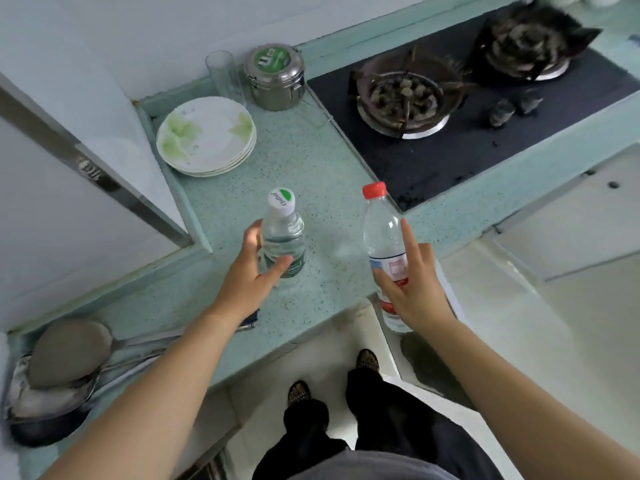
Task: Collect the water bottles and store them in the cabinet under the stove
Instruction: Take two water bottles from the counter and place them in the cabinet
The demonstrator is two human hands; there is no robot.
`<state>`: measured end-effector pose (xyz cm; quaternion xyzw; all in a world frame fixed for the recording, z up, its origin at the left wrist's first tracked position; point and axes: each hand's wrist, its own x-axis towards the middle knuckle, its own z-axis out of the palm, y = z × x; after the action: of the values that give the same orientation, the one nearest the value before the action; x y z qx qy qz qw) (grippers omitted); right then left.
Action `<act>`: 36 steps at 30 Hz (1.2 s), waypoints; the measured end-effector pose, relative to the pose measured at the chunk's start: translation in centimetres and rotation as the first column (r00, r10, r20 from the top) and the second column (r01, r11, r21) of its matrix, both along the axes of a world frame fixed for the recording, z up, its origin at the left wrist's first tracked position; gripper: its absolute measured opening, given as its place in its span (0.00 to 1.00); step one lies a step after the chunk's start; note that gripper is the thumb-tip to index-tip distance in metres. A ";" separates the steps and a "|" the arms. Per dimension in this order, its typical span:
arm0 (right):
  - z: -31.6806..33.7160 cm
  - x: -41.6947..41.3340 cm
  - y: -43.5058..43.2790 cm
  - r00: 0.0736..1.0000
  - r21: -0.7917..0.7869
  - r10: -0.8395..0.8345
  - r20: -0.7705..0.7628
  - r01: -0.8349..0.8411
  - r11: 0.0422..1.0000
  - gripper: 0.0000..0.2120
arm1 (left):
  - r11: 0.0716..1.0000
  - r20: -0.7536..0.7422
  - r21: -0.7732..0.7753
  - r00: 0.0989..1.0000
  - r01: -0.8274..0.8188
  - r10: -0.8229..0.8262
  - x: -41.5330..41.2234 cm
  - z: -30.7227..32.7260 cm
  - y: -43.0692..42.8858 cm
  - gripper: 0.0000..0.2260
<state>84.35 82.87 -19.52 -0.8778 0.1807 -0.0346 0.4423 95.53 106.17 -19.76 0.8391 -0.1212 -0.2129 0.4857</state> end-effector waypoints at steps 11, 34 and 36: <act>1.1 -13.4 0.7 0.859 -0.123 -0.511 -0.010 0.506 0.853 0.37 | 0.959 0.190 0.227 0.958 0.169 -0.214 0.3 -1.5 -8.6 0.30; 1.1 -49.5 -15.1 0.417 -0.099 -0.909 -0.002 0.904 0.415 0.37 | 0.743 -0.046 0.171 0.758 0.647 -0.650 -37.3 -1.2 -35.6 0.31; 1.3 -50.8 -16.9 0.397 -0.097 -0.918 0.004 0.914 0.394 0.37 | 0.725 -0.043 0.174 0.741 0.666 -0.671 -39.0 -0.8 -37.9 0.31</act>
<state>33.52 65.96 -18.26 -0.6528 0.6421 -0.2571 0.3090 56.57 68.26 -20.52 0.7814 -0.4011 -0.3738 0.2979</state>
